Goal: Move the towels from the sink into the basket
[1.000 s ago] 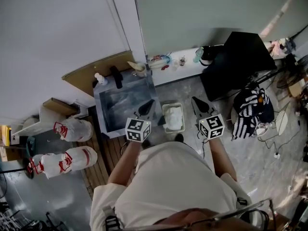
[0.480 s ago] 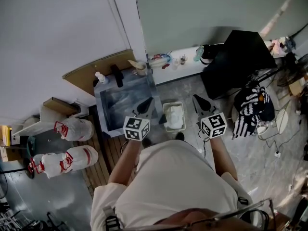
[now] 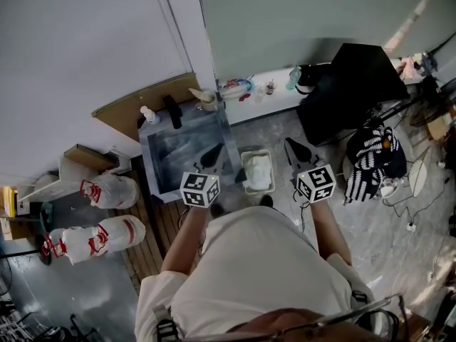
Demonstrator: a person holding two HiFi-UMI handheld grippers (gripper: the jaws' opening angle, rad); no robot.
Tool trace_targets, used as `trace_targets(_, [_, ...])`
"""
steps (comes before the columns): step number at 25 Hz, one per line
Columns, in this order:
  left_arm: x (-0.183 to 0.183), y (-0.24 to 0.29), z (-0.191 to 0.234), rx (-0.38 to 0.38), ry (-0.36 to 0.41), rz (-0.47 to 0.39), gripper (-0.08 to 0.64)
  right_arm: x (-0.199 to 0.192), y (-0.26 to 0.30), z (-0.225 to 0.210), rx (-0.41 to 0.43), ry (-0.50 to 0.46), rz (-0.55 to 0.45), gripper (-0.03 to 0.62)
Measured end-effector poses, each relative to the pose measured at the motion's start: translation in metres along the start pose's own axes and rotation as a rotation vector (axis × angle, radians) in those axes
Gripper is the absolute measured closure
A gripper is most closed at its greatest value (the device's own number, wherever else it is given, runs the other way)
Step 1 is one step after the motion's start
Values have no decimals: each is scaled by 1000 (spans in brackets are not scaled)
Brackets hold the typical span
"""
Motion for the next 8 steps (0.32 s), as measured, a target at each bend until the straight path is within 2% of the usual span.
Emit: trace_targets(8, [2, 0, -2, 3, -4, -3, 543, 2, -3, -4, -4, 1, -2, 591])
Point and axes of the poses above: the fingertips, and each gripper's own axes: y forward along the fingers, z to its left, x out of its top, the point moved 1 cm from there along -y, backward along the fingers, and after that the axes turned 10 degrees about z, right-handed, at the moved point
